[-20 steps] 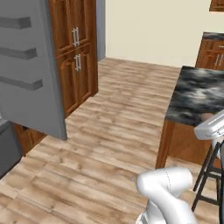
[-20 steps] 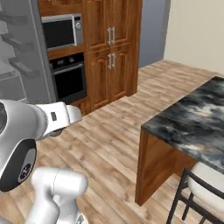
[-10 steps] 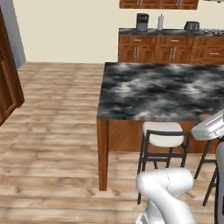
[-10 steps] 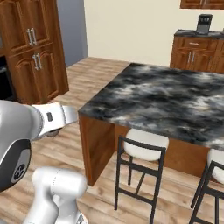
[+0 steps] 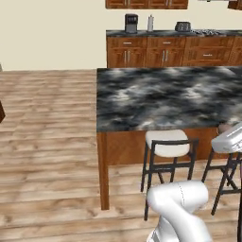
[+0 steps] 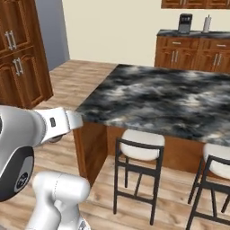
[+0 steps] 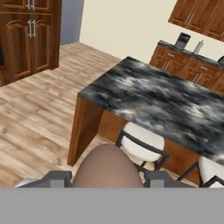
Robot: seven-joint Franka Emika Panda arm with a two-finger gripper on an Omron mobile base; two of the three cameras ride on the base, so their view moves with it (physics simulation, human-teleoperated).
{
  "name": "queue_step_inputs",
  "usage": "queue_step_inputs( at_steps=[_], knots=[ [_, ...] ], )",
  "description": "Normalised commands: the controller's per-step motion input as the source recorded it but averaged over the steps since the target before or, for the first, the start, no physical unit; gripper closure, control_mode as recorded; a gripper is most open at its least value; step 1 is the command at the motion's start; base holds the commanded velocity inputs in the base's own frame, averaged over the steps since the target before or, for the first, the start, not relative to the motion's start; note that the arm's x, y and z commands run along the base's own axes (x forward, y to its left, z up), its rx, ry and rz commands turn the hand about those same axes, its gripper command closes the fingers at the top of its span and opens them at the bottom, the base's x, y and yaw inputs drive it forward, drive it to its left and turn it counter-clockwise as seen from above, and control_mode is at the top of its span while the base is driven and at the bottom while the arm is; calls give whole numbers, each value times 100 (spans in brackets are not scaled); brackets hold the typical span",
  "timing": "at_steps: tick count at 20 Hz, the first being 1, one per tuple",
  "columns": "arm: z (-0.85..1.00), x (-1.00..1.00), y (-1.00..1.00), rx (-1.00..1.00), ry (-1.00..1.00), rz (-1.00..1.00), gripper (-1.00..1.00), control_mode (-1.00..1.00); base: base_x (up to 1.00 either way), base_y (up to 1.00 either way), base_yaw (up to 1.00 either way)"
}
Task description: Pick the egg and butter from the fridge and place them by the bowl for mixing.
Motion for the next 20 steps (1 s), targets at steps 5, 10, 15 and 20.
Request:
queue_step_inputs(
  at_steps=[5,10,15,20],
  knots=[
    [0,0,0,0,0,0,100,100,-11,-11,0],
    [0,0,0,0,0,0,100,100,0,-100,-17],
    [0,0,0,0,0,0,100,100,0,-100,-18],
    [0,0,0,0,0,0,100,100,0,-100,-27]
  ],
)
